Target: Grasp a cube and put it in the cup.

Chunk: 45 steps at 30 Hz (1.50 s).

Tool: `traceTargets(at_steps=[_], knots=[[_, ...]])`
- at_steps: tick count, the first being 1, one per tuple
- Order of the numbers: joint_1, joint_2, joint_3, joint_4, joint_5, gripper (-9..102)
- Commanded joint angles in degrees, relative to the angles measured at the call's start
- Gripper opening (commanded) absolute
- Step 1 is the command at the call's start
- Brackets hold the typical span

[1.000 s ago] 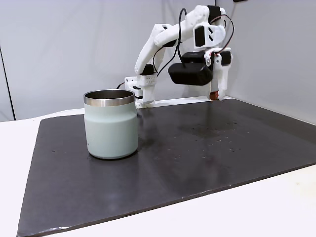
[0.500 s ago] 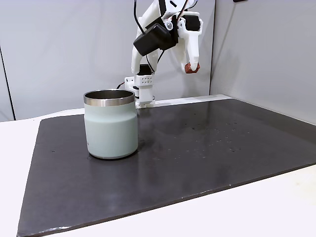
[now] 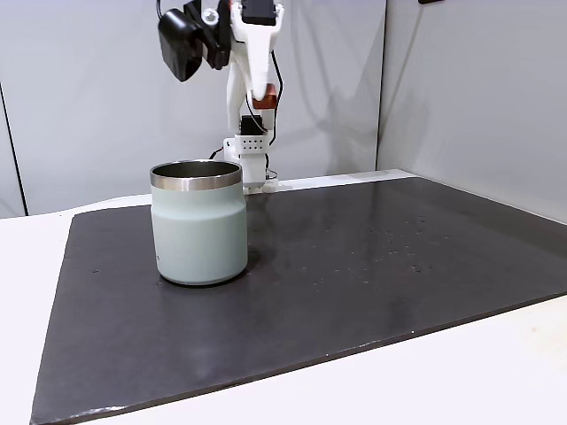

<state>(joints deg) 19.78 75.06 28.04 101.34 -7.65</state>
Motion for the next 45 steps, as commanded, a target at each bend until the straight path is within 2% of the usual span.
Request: traceTargets(at_steps=[1,12,26,32,45], knots=[[3.9,2.5,-3.6,-0.8,-1.8,2],[7.6,-11.6,-16.2,-0.3,-5.6,2],[10.7,-17.3,-16.3,1.3,-9.1,1],[11.0,-17.2,-16.3,1.3,-9.1,18],[11.1,-16.7,-16.3,1.5,-9.1,20]])
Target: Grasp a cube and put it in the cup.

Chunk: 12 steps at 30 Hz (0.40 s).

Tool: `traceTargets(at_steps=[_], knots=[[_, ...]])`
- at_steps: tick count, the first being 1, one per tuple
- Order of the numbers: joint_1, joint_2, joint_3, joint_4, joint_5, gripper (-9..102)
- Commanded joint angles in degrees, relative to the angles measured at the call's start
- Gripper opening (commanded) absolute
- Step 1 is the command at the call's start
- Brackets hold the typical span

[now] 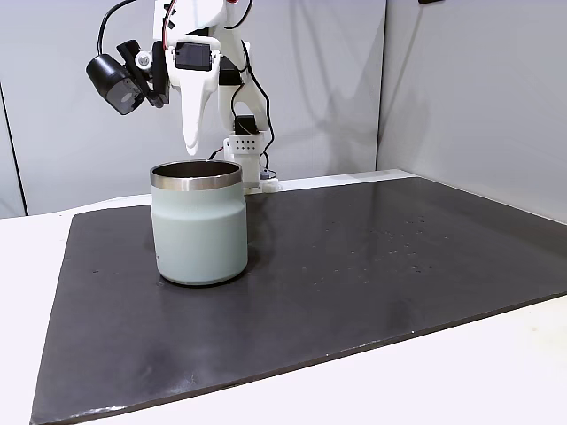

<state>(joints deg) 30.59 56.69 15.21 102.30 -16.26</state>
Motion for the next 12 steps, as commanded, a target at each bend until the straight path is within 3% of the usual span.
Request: traceTargets(at_steps=[1,12], knots=[[0.2,1.8,-3.3,0.5,-0.4,20],[0.1,2.9,-2.5,0.6,-0.4,20]])
